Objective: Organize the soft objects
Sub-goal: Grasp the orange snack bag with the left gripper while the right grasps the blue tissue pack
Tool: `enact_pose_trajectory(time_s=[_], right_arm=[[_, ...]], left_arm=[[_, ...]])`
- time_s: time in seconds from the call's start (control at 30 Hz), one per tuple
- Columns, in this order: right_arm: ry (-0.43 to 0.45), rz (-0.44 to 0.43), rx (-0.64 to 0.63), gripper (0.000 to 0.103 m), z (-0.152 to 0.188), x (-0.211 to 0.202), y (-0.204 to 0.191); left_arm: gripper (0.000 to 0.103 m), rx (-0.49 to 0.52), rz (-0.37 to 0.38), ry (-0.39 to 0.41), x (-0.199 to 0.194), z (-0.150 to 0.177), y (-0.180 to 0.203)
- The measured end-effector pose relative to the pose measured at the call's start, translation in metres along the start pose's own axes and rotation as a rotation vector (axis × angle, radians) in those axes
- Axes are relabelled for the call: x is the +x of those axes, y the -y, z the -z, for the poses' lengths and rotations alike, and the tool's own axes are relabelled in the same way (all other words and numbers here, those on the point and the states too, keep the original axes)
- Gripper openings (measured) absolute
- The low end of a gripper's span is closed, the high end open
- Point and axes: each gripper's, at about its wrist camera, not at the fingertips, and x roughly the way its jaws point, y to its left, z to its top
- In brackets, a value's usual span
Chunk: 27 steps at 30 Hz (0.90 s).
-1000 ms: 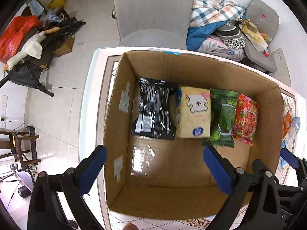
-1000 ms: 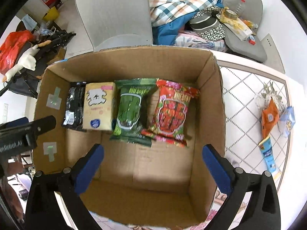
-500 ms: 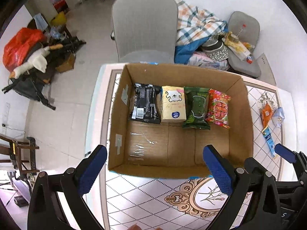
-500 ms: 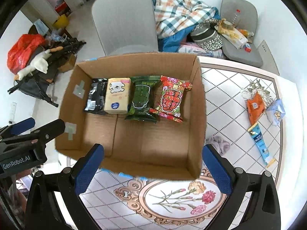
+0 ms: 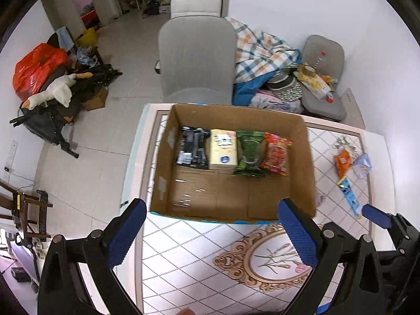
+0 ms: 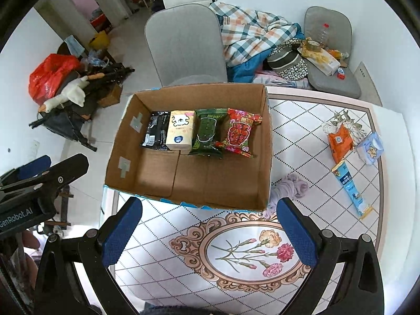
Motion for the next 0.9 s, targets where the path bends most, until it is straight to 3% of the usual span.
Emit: enact_pose_trajectory(time_s=[0.17,0.4,0.53,0.67,0.9], right_arm=[[0.005,-0.014,0.087,0.103,0.003,-0.01,0.046],[0.026,0.065,0.315,0.103,0.001,-0.028,0.179],[0.029,0.1,0.462,0.103,-0.005,-0.03,0.266],[0.017,0.125,0.559,0.103,-0.013,-0.021,0.339],[-0.032,0.095,0.698,0.103,-0.038,0.027,0.437]], left_arm=[[0.102,0.102,0.004,0.007,0.002,-0.005,0.054],[0.102,0.334,0.015,-0.006,0.037,-0.033,0.181],[0.102,0.495,-0.008,-0.023,0.075,-0.053,0.263],[0.102,0.61,0.016,-0.121,0.131,-0.069,0.334],[0.1,0.791,0.012,-0.215,0.209,-0.066,0.425]])
